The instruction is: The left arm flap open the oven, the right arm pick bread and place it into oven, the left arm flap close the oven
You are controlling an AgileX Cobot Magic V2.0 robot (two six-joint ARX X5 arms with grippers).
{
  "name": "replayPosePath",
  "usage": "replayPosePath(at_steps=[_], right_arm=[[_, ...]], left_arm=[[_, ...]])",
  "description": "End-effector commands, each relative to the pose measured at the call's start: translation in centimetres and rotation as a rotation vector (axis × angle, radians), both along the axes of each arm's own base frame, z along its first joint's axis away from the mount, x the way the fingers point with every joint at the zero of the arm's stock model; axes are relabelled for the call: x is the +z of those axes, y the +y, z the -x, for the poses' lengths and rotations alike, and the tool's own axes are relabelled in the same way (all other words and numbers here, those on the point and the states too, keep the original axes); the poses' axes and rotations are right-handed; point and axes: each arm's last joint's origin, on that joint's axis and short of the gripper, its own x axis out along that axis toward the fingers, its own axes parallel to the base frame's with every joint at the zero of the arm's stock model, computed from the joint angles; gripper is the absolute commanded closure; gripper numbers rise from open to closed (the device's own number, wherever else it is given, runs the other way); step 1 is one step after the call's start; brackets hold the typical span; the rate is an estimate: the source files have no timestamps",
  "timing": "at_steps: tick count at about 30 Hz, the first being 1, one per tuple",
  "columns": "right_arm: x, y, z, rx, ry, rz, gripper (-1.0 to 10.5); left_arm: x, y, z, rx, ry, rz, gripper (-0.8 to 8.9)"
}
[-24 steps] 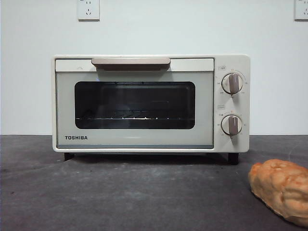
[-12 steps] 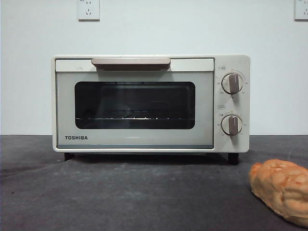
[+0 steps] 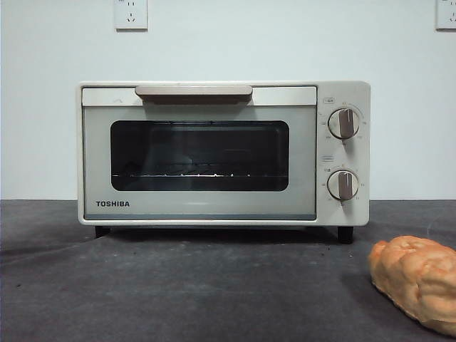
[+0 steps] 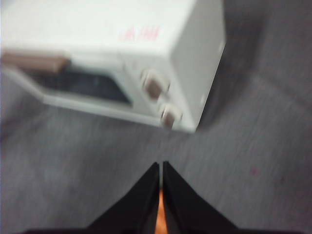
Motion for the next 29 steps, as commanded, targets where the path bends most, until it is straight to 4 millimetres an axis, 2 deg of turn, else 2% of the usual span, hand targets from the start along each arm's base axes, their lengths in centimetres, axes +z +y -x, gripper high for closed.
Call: replayPosePath(at_steps=[1, 8, 9, 11, 12, 13, 14, 23, 29], right_arm=[[0.1, 0.3, -0.2, 0.069, 0.028, 0.054, 9.4], [0.0, 0.8, -0.5, 0.105, 0.039, 0.060, 9.3], [0.0, 0.8, -0.5, 0.104, 0.040, 0.059, 9.0], [0.0, 0.8, -0.5, 0.090, 0.051, 0.043, 7.3], [0.0, 0.8, -0.5, 0.080, 0.060, 0.030, 5.8], [0.0, 0.8, -0.5, 0.074, 0.065, 0.023, 4.9], [0.0, 0.8, -0.5, 0.072, 0.067, 0.020, 4.5], [-0.3, 1.0, -0.8, 0.056, 0.118, -0.009, 4.6], [-2.4, 2.4, -1.9, 0.075, 0.230, 0.002, 4.6]], left_arm=[[0.7, -0.2, 0.1, -0.057, -0.045, -0.040, 8.02], [0.7, -0.3, 0.2, -0.063, -0.043, -0.040, 8.02], [0.7, -0.3, 0.2, -0.063, -0.043, -0.040, 8.02], [0.7, -0.3, 0.2, -0.063, -0.043, -0.040, 8.02], [0.7, -0.3, 0.2, -0.063, -0.043, -0.040, 8.02], [0.7, -0.3, 0.2, -0.063, -0.043, -0.040, 8.02], [0.7, -0.3, 0.2, -0.063, -0.043, -0.040, 8.02], [0.7, -0.3, 0.2, -0.063, -0.043, -0.040, 8.02], [0.7, -0.3, 0.2, -0.063, -0.043, -0.040, 8.02]])
